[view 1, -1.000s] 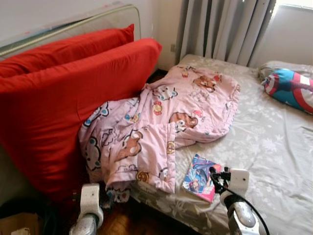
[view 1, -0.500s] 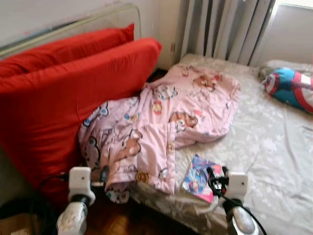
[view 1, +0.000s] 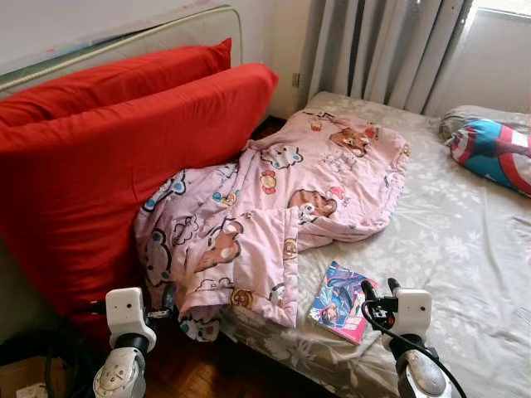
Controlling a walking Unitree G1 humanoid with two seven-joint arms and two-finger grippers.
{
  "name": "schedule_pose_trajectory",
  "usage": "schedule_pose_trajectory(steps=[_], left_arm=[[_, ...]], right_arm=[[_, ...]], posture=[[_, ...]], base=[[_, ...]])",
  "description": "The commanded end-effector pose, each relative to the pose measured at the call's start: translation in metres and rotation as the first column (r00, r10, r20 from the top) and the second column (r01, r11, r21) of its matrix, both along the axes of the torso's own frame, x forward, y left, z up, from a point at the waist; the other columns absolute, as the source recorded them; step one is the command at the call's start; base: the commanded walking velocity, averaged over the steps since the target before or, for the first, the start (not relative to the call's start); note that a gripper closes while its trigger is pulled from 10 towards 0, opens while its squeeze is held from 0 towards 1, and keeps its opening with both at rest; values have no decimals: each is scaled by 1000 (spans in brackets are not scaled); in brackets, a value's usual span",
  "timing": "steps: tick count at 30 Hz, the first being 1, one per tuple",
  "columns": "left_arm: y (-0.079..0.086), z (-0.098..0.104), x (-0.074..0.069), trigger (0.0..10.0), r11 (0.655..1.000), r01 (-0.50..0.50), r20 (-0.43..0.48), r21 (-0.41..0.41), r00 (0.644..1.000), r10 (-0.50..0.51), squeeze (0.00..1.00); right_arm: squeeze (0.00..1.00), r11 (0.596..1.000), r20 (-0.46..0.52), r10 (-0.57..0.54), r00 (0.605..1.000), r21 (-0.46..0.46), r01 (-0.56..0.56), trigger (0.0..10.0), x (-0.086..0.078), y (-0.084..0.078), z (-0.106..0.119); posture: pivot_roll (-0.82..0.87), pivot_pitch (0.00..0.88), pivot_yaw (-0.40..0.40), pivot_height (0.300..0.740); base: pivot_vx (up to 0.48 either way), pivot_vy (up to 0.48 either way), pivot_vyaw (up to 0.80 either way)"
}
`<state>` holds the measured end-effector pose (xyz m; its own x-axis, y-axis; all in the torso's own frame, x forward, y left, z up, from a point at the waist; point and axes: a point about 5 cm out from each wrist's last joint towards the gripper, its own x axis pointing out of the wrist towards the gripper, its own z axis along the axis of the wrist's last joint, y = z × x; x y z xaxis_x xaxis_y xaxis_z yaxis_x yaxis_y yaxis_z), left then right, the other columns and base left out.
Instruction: Clean up the room
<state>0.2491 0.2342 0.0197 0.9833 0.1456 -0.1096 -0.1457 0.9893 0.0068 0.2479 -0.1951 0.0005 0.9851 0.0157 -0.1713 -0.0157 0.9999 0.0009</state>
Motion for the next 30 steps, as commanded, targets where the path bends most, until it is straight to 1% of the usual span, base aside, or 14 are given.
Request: schedule_pose_trajectory(steps=[1,2,3,4,8,17,22,30], left_arm=[[1,3,3,10000,1000,-3,5,-2,1000,3,0],[1,4,4,10000,1000,-3,4,-7,1000,3,0],[-2,6,6,10000,1000,11,5,-13,1000,-11,0],[-2,6,6,10000,1000,15,5,-14,1000,-15,0],[-8,6,9,10000,999,43,4,-10,999,-43,0],[-7,7,11,10000,999,44,4,-9,999,-44,0],[-8,9,12,10000,998,58,3,-2,998,-58,0],[-8,10,13,10000,998,59,4,-2,998,-59,0]], right_arm=[[0,1000,6,5,1000,-12,-5,10000,1,-1,2],[0,1000,2,6,1000,-9,-6,10000,2,-1,2],[0,1000,-5,-2,1000,19,2,10000,2,-1,1],[0,1000,-7,-4,1000,27,5,10000,2,0,1],[0,999,-6,-20,1000,38,20,10000,4,0,2],[0,997,-14,-61,998,48,61,10000,6,-1,2],[0,994,-38,-90,995,60,93,10000,5,-3,-1],[0,994,-29,-85,996,60,87,10000,8,-2,0]], posture=[[-96,0,-54,740],[-97,0,-53,740],[-97,0,-53,740],[-97,0,-53,740],[-97,0,-48,740],[-93,0,-41,740],[-90,0,-41,740],[-82,0,-42,740]], base=[[0,0,0],[0,0,400],[0,0,0],[0,0,0],[0,0,0],[0,0,0],[272,0,0],[295,0,0]])
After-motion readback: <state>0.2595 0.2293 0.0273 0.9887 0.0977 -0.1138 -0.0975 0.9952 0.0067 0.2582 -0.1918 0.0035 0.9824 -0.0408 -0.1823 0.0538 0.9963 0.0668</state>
